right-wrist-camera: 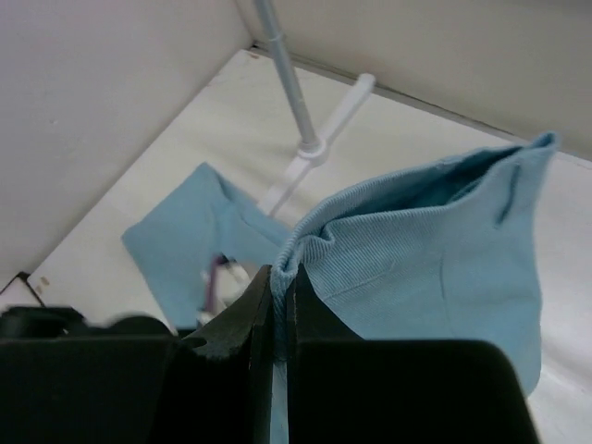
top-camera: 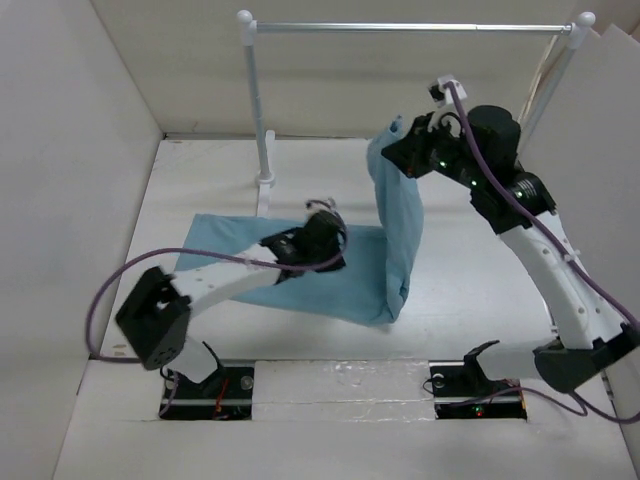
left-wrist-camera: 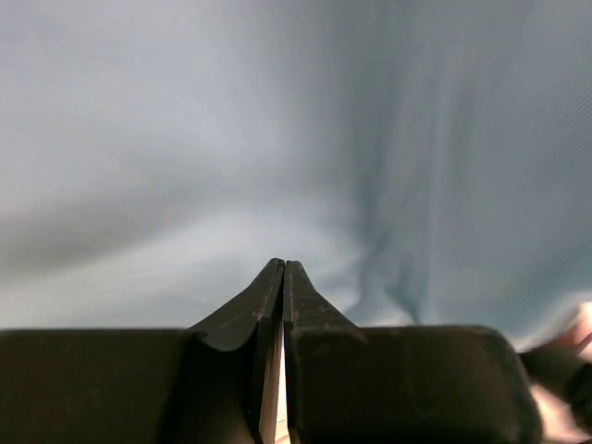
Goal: Place the trousers on the hanger
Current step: Fold the trousers at the center of the board.
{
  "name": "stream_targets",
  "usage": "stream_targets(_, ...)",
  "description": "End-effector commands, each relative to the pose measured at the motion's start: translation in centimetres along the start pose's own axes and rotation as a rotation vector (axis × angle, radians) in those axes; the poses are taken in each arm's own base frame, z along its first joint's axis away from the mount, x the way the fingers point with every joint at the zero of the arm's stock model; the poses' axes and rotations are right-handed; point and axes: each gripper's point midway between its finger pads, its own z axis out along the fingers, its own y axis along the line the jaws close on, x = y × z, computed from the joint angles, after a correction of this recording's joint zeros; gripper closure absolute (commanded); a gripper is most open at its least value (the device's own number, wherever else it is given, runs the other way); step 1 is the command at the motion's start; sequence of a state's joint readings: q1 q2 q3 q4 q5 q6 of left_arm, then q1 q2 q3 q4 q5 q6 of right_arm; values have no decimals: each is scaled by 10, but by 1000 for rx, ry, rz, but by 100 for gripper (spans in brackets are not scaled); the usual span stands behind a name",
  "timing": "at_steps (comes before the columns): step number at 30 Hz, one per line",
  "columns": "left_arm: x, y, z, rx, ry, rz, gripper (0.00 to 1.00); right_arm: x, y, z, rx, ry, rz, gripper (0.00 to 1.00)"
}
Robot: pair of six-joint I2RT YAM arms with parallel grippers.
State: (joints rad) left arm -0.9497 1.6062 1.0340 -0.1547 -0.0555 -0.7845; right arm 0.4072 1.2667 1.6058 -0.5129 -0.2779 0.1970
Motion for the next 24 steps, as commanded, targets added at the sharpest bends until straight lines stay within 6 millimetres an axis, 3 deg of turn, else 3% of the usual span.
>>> stream_targets(1, -85, 55, -76, -127, -280, -139, 100, -67, 49, 7, -97, -209, -80, 100)
stream_targets(2, -109, 62, -113, -109, -379, -183, 100, -67, 58, 14, -118, -204, -81, 100)
stream_targets(3, -131, 95, -136, -176, -449, -255, 100, -68, 81, 18, -174, -209, -85, 100)
stream_targets(4, -146, 112, -159, -210, -524, -293, 100, -60, 89, 36, -194, -185, -84, 100)
stream_targets(5, -161, 121, -199, -191, -623, -334, 100, -56, 100, 43, -212, -176, -84, 100)
stream_targets(6, -172, 131, -223, -200, -686, -365, 100, -50, 122, 51, -262, -161, -88, 100)
stream_targets(7, -187, 156, -252, -239, -775, -420, 100, -41, 135, 71, -288, -139, -88, 100)
stream_targets(9, -199, 165, -307, -249, -909, -439, 100, -27, 159, 90, -335, -109, -89, 100)
stream_targets(10, -203, 177, -327, -302, -968, -462, 100, -26, 187, 94, -388, -113, -93, 100)
stream_targets(11, -202, 182, -350, -354, -1020, -479, 100, 19, 213, 136, -417, -31, -85, 100)
stream_targets(12, -202, 182, -351, -354, -1020, -479, 100, 19, 213, 136, -417, -30, -85, 100)
stream_targets(13, -200, 188, -362, -390, -1059, -497, 100, 35, 243, 144, -476, -19, -80, 100)
stream_targets(14, -199, 190, -370, -405, -1084, -507, 100, 75, 265, 172, -537, 48, -59, 99)
stream_targets(15, -199, 191, -378, -414, -1110, -509, 99, 95, 283, 185, -578, 68, -43, 86)
stream_targets(16, -196, 196, -391, -444, -1156, -524, 92, 119, 307, 192, -631, 97, -35, 49)
stream_targets(17, -195, 198, -398, -462, -1177, -528, 90, 116, 332, 190, -735, 104, -22, 32)
stream_targets(18, -193, 200, -402, -483, -1182, -527, 89, 175, 331, 219, -734, 229, -8, 23)
stream_targets(19, -192, 205, -409, -518, -1199, -530, 84, 201, 327, 220, -728, 324, 2, 18)
stream_targets(21, -187, 213, -396, -561, -1160, -514, 75, 221, 327, 205, -784, 401, 2, 17)
stream_targets(22, -184, 216, -388, -568, -1140, -510, 64, 210, 321, 205, -781, 344, -3, 17)
stream_targets(23, -176, 228, -361, -599, -1080, -500, 57, 207, 315, 198, -755, 325, 7, 17)
stream_targets(24, -169, 234, -345, -609, -1043, -499, 51, 240, 277, 198, -689, 394, 27, 16)
